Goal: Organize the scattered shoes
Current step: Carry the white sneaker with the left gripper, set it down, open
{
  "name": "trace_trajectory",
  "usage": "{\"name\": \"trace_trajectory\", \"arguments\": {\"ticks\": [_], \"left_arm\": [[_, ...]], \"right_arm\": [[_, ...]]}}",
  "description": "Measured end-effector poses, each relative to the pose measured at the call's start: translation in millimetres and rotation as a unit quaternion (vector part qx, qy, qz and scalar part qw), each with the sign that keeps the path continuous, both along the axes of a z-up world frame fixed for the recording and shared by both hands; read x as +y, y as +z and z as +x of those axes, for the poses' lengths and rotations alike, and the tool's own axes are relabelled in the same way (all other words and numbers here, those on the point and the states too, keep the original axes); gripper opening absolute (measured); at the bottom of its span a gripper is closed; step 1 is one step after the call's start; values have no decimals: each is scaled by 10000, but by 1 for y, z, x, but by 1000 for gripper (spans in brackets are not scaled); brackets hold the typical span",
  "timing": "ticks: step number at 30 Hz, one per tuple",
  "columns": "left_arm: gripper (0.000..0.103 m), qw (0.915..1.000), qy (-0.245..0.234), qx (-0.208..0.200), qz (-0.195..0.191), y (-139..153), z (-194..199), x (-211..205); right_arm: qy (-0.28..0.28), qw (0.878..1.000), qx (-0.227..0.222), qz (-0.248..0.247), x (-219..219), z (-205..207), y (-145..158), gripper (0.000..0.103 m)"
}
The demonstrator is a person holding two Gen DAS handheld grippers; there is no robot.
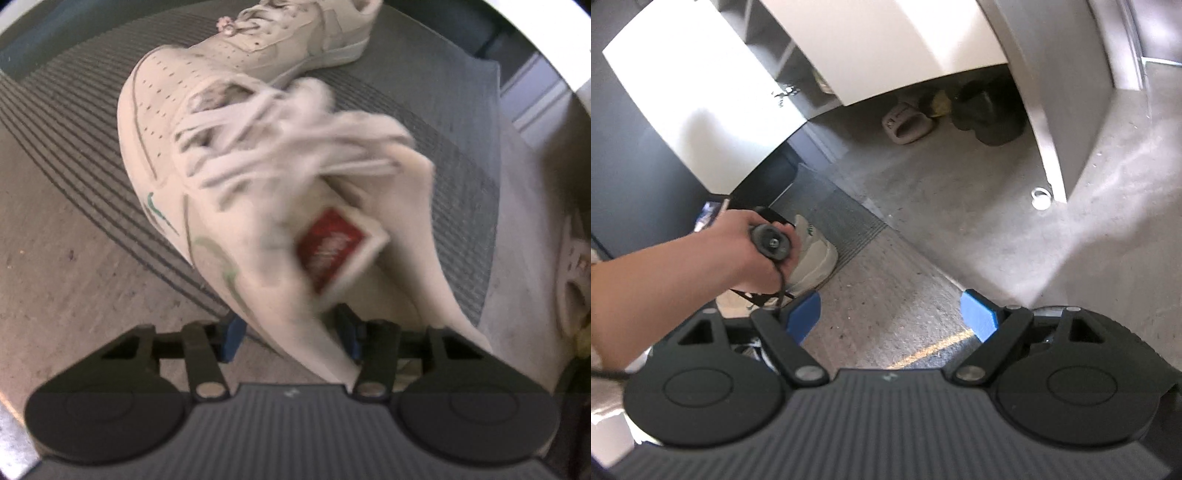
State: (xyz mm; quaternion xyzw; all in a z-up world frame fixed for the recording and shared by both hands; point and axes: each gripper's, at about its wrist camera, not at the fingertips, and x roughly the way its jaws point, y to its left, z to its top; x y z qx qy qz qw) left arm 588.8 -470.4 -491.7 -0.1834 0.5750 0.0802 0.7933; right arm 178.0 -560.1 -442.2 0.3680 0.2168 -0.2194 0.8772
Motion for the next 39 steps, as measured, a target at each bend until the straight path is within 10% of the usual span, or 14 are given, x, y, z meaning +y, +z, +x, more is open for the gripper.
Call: {"name": "trace_trajectory", "arguments": {"ticks": [11, 29, 35, 39], "left_arm": [[20, 9917, 1277, -47, 109, 19, -59, 85], [20, 9787, 2020, 247, -275, 59, -70, 294], [21, 9727, 2298, -24, 313, 89, -60, 375], [23, 9518, 2985, -219, 666, 101, -71, 435]], "right_arm": [[-112, 9999, 114, 48, 5, 0, -4, 85], [605, 9980, 86, 173, 59, 55, 7, 85], [1361, 9906, -17, 158, 102, 95, 16, 85], [1581, 9869, -77, 322, 124, 108, 16, 85]]}}
